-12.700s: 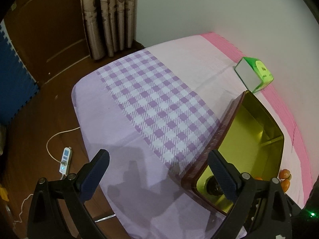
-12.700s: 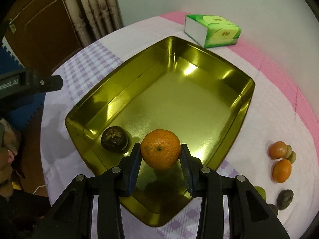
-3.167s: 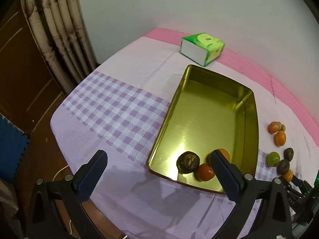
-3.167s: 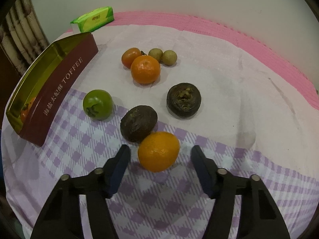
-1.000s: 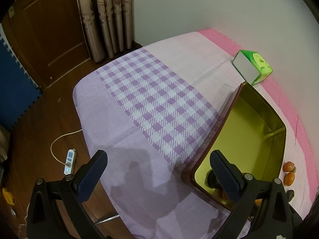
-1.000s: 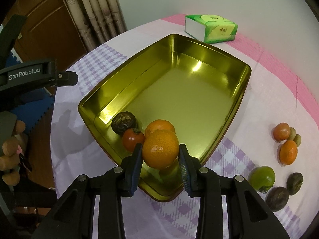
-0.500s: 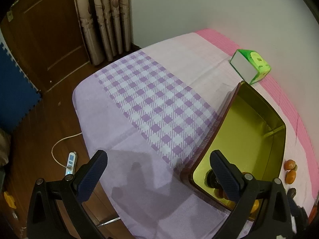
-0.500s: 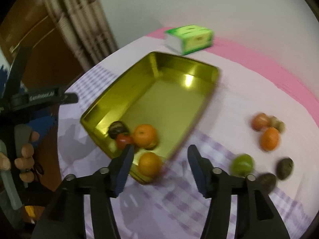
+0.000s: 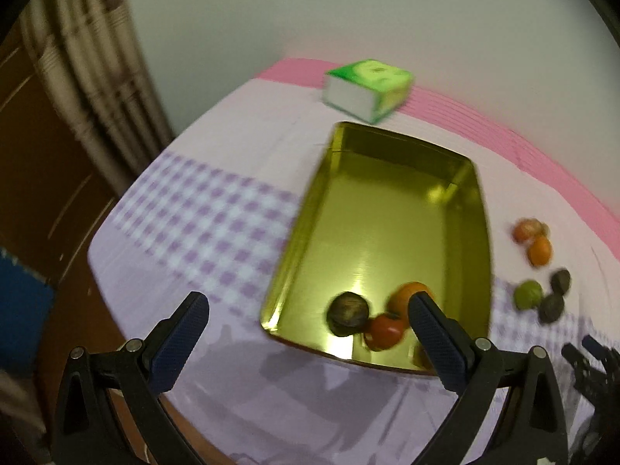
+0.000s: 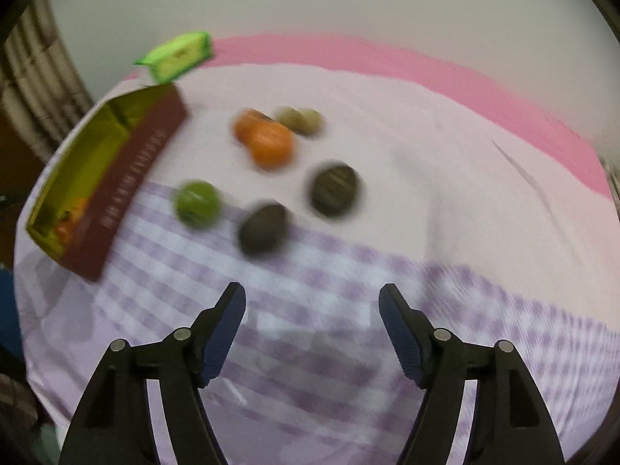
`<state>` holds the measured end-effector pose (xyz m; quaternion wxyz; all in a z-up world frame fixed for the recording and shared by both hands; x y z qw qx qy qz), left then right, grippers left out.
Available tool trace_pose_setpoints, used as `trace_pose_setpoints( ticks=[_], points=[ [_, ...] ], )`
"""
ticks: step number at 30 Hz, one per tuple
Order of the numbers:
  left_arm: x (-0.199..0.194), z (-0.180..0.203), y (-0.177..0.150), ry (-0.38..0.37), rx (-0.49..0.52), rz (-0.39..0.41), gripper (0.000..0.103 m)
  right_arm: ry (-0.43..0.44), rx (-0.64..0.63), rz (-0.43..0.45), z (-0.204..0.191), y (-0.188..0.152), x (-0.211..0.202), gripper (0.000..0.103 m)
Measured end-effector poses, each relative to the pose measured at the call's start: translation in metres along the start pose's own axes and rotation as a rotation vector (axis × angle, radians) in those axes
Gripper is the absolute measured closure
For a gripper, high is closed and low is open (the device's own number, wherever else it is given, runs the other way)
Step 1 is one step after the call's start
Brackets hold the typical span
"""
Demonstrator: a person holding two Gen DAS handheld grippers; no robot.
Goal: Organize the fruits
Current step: 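Move the left gripper to the green fruit and grasp it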
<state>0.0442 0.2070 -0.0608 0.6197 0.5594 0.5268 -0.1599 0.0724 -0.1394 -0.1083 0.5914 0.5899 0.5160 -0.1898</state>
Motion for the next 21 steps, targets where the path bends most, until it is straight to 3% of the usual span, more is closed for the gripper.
trace_pose_setpoints(
  ticks=[8, 12, 16, 21],
  points=[
    [-0.024, 0.048, -0.001, -0.059, 0.153, 0.075, 0.001, -0.061, 0.093, 0.01, 0.04, -0.028, -0.008, 0.029],
    [-0.032, 0.091, -0.005, -0.146, 0.233, 0.055, 0.001, -0.067, 0.088, 0.005, 0.048, -0.036, -0.007, 0.022],
    [-0.039, 0.136, -0.007, -0.2, 0.3, 0.056, 0.001, -0.071, 0.077, -0.002, 0.046, -0.04, -0.004, 0.009],
    [-0.033, 0.178, -0.013, -0.254, 0.352, 0.007, 0.001, -0.066, 0.066, -0.001, 0.043, -0.039, 0.001, 0.002]
  ],
)
Point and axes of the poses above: each gripper's, at about its wrist camera, not at the fingertips, and x roughly the way its jaws point, z to its right, y to its top, the point moved 7 cm from there along x, roughly the way its jaws point, and after that the axes turned 13 degrees about y, right-handed, at the moved point
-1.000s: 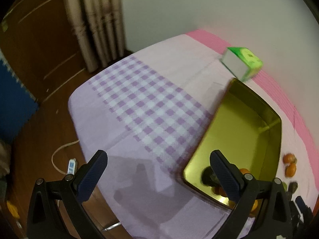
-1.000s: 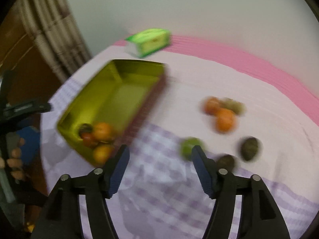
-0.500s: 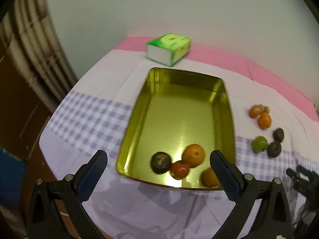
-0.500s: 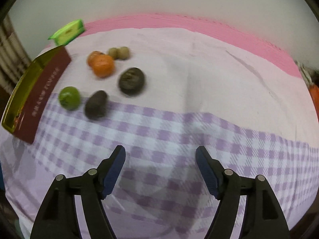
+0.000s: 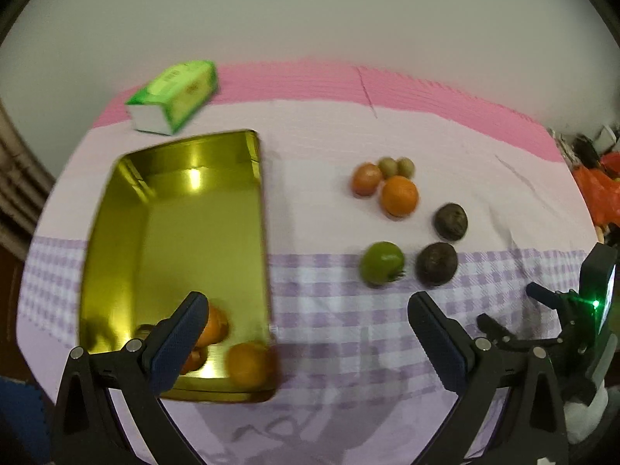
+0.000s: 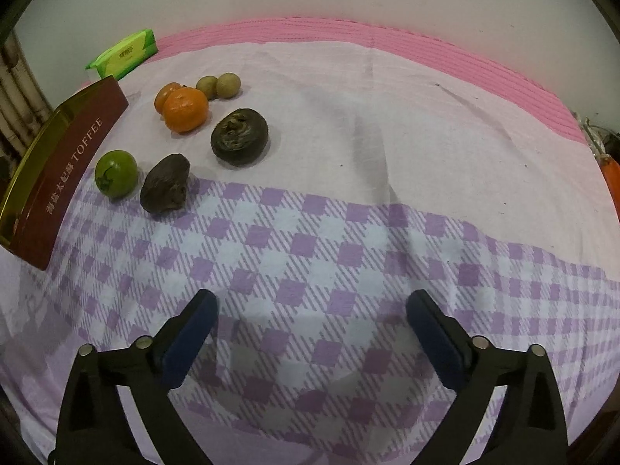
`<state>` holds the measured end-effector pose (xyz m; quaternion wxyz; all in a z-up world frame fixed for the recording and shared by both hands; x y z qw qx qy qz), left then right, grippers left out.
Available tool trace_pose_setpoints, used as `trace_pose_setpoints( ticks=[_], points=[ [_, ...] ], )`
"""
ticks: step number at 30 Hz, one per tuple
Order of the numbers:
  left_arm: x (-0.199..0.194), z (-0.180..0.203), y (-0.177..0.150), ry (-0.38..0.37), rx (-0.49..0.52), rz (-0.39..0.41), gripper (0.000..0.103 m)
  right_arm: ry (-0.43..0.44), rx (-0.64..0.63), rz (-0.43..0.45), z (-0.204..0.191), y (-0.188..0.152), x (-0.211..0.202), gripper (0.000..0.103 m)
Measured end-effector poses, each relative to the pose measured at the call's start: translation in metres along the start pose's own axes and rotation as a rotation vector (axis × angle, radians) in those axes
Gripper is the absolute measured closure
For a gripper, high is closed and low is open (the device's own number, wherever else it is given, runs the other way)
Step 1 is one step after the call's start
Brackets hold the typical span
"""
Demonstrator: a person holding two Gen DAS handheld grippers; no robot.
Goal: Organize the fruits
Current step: 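Move the left gripper to the green fruit and grasp it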
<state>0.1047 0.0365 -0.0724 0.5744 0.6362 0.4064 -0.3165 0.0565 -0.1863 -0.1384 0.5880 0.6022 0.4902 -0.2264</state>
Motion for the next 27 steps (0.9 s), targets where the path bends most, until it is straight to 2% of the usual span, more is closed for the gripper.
trace_pose_setpoints(
  ticks=[8, 11, 19, 21, 27],
  points=[
    [0.016, 0.033, 0.009, -0.073, 0.028, -0.02, 0.001, -0.002, -0.005, 0.009, 0.005, -0.007, -0.005, 0.0],
    [0.025, 0.041, 0.011, -0.077, 0.035, -0.037, 0.004, -0.003, -0.006, 0.008, 0.0, -0.002, 0.002, 0.0],
    [0.05, 0.05, 0.011, -0.104, 0.017, -0.114, 0.025, -0.006, -0.003, 0.008, 0.001, -0.001, 0.003, 0.0],
    [0.053, 0.052, 0.011, -0.104, 0.024, -0.118, 0.033, -0.007, -0.002, 0.008, 0.001, -0.001, 0.003, 0.0],
    [0.061, 0.059, 0.015, -0.12, 0.024, -0.135, 0.042, -0.009, -0.001, 0.008, 0.001, -0.002, 0.002, 0.0]
  ],
)
Point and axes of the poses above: each gripper's, at about its wrist camera, not at the fingertips, and x roughly the way its jaws point, z to its right, y to its top, the point moved 7 cm from there along x, roughly the way its jaws point, and after that the axes turned 13 degrees about y, right-handed, at the moved point
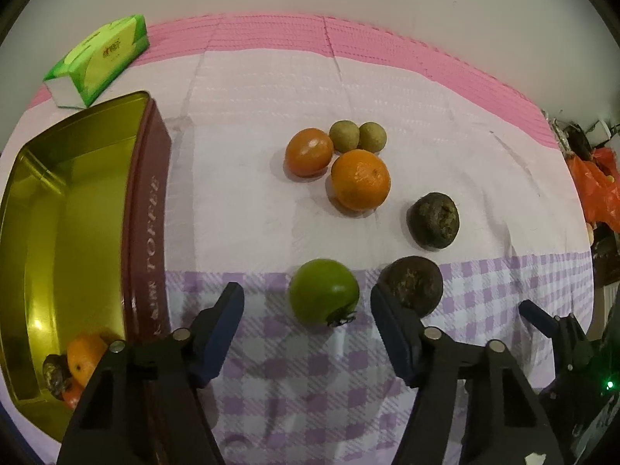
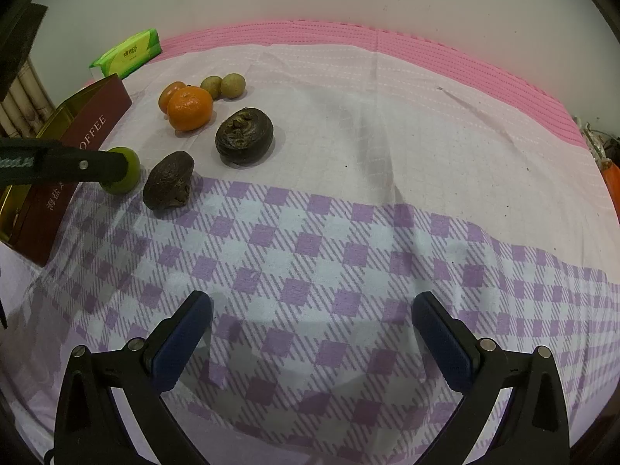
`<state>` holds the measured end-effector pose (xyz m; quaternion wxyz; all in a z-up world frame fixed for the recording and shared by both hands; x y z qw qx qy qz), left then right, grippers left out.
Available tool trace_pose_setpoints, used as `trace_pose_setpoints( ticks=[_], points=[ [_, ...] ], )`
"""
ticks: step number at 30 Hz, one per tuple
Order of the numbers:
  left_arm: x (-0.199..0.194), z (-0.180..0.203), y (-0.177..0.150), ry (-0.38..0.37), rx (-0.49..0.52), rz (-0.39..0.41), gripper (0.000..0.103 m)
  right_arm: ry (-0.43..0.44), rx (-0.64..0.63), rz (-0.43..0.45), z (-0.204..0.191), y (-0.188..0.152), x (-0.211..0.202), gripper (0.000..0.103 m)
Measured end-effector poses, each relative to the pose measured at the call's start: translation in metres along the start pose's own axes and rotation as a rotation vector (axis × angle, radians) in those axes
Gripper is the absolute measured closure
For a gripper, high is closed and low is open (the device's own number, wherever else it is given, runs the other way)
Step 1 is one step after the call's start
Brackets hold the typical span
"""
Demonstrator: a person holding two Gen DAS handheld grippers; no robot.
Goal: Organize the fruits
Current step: 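Move the left gripper to the green fruit and grasp it, then carry the green fruit into the gold tray and open the left gripper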
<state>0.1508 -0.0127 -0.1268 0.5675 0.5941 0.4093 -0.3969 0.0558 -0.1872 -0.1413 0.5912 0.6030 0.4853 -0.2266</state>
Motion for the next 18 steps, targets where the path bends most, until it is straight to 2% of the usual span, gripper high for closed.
trace_pose_setpoints(
  ticks=[4, 6, 10, 18],
  points=[
    [0.005, 0.006, -0.001, -0.004, 0.014, -0.009, 0.05, -0.001, 0.001, 0.0, 0.0, 0.0, 0.0, 0.0],
    [0.008, 0.007, -0.001, -0.015, 0.016, -0.018, 0.06, -0.002, 0.002, 0.0, 0.0, 0.0, 0.0, 0.0],
    [0.011, 0.008, -0.001, -0.015, 0.016, -0.017, 0.069, -0.004, 0.003, 0.0, 0.0, 0.0, 0.0, 0.0],
    [0.009, 0.012, -0.002, -0.012, 0.035, 0.0, 0.069, -0.006, 0.004, 0.0, 0.0, 0.0, 0.001, 0.0]
  ],
)
Point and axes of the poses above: each gripper's, at about its wrist camera, not at the fingertips, and x roughly the way its jaws point, z to its right, y to its top, the point moved 7 cm from there along x, roughly the way its jaws point, and after that the axes turned 13 degrees about y, right-handed, at the moved point
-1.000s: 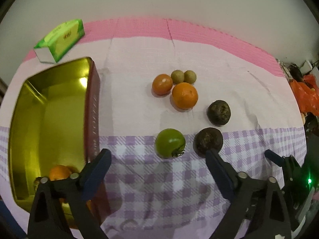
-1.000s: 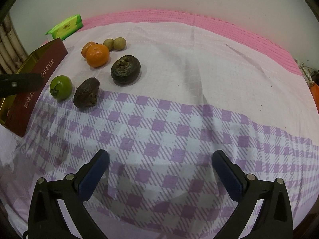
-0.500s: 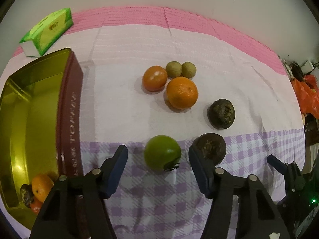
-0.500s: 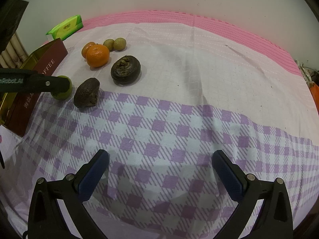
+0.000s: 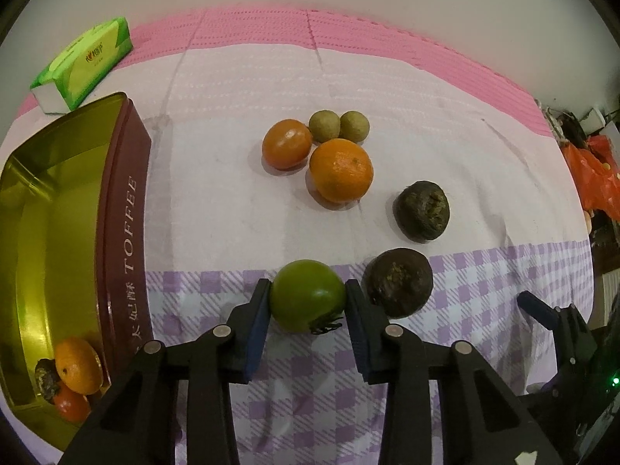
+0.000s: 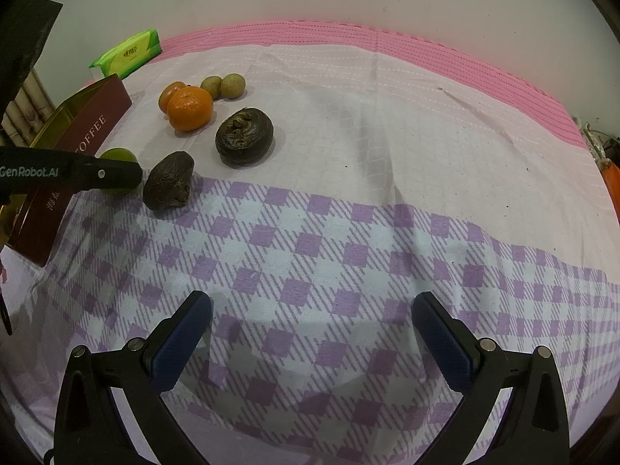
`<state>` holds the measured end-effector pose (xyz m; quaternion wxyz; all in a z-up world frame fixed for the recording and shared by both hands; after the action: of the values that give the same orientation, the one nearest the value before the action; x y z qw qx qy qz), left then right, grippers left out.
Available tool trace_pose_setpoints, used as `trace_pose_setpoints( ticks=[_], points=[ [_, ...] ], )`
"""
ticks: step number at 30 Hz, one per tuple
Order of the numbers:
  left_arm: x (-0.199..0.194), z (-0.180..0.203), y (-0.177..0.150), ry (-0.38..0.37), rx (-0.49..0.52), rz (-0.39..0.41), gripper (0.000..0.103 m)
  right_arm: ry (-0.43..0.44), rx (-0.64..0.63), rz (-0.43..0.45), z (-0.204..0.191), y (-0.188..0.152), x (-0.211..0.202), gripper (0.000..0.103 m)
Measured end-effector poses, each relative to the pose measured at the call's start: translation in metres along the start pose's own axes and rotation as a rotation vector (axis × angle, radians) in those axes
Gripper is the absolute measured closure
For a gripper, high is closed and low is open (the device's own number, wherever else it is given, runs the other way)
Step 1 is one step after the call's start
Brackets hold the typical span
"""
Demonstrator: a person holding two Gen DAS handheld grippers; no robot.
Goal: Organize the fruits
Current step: 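Carry the green fruit into the gold tray and open the left gripper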
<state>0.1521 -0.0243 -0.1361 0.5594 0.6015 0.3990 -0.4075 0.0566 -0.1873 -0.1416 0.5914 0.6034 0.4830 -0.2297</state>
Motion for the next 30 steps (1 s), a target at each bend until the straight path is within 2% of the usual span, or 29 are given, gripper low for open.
trace_pose_setpoints(
  ticks=[16, 23, 30],
  points=[
    [-0.04, -0.023, -0.007, 0.009, -0.029, 0.036, 0.069, -0.005, 0.003, 0.0, 0.0, -0.002, -0.001, 0.0],
    [-0.058, -0.057, -0.005, 0.049, -0.067, 0.073, 0.069, -0.008, 0.005, 0.0, 0.0, -0.001, 0.0, 0.0],
    [-0.056, -0.105, -0.009, 0.109, -0.135, 0.07, 0.069, -0.01, 0.006, 0.0, 0.0, 0.0, 0.0, 0.0]
  ],
)
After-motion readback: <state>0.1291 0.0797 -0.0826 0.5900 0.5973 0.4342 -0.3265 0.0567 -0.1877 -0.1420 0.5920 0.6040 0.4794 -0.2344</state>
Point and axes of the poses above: each gripper's, at about its wrist camera, not at the fingertips, and x roughly the way its jaws point, z to its right, y to its top, the point moved 7 cm from there along x, roughly the way its jaws point, and after that the axes turned 13 degrees about y, right-handed, at the moved point
